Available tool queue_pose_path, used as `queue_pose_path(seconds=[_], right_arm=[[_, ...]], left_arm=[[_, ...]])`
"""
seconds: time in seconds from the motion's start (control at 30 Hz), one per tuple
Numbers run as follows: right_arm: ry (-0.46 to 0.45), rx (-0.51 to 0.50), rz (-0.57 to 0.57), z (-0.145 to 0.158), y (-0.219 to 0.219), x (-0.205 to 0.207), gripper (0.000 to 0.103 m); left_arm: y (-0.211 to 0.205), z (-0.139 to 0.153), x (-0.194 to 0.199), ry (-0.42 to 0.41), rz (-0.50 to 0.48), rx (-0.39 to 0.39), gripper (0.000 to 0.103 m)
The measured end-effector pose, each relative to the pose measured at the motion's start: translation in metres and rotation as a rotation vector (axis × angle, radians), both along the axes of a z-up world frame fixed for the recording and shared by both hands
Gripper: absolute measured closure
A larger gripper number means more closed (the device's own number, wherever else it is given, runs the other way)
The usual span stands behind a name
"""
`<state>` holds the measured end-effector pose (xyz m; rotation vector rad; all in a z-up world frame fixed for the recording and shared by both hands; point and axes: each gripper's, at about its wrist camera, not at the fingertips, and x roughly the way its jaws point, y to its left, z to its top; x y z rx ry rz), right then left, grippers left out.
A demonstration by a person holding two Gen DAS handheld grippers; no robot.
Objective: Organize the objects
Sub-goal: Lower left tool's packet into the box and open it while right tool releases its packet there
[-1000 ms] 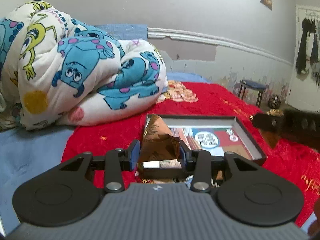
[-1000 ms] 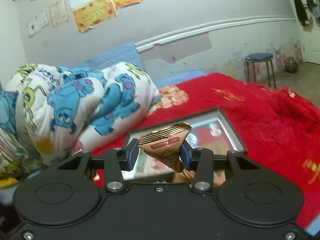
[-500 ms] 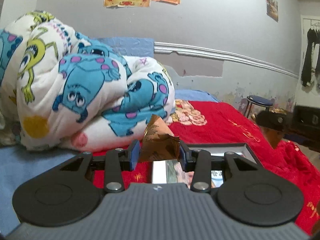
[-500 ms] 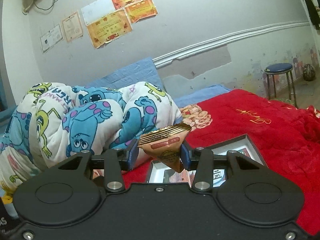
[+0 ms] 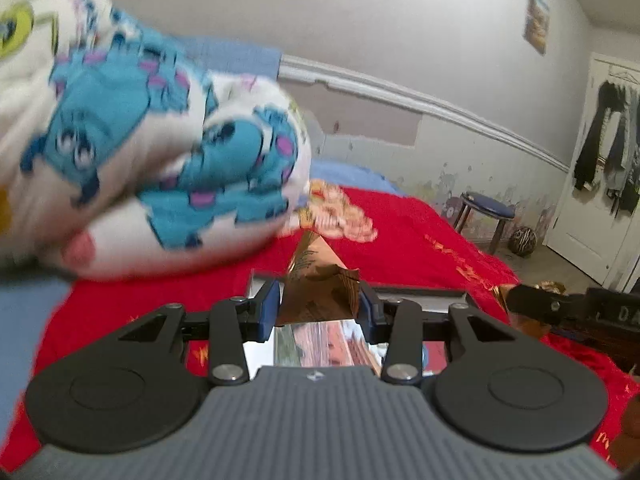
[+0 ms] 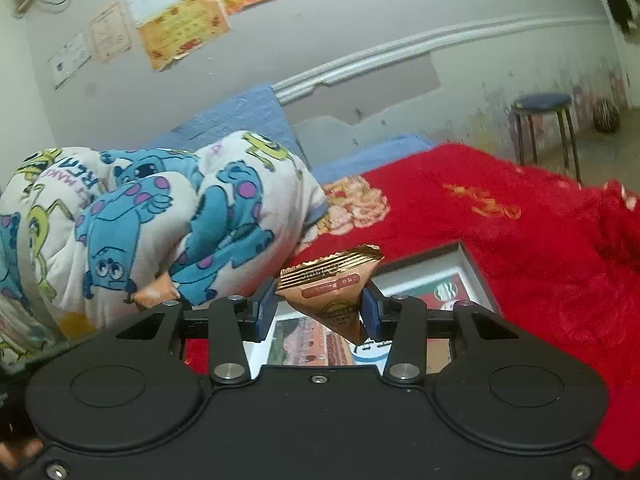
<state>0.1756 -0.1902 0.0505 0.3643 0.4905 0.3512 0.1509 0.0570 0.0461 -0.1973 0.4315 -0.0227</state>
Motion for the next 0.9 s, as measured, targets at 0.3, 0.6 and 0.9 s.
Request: queue_pose_path(seconds=[0.3,0.6,0.9], right_arm=[[0.067,0.018,0.018,-0.035,0.004,0.034,0.061],[0.128,0.044,0.043,-0.054,0.013,0.046,0.061],[0.199,0.047,0.126,-0.072,0.03,0.052,0.061]], left_arm=[[-0.01,-0.023,0.007,0.081,0.0,0.058,0.058],[-0.006,-0.033,0.018,0.151,0.054,0.091,0.058],[-0.008,-0.045,0.028,0.241,0.059,0.147,0.057]])
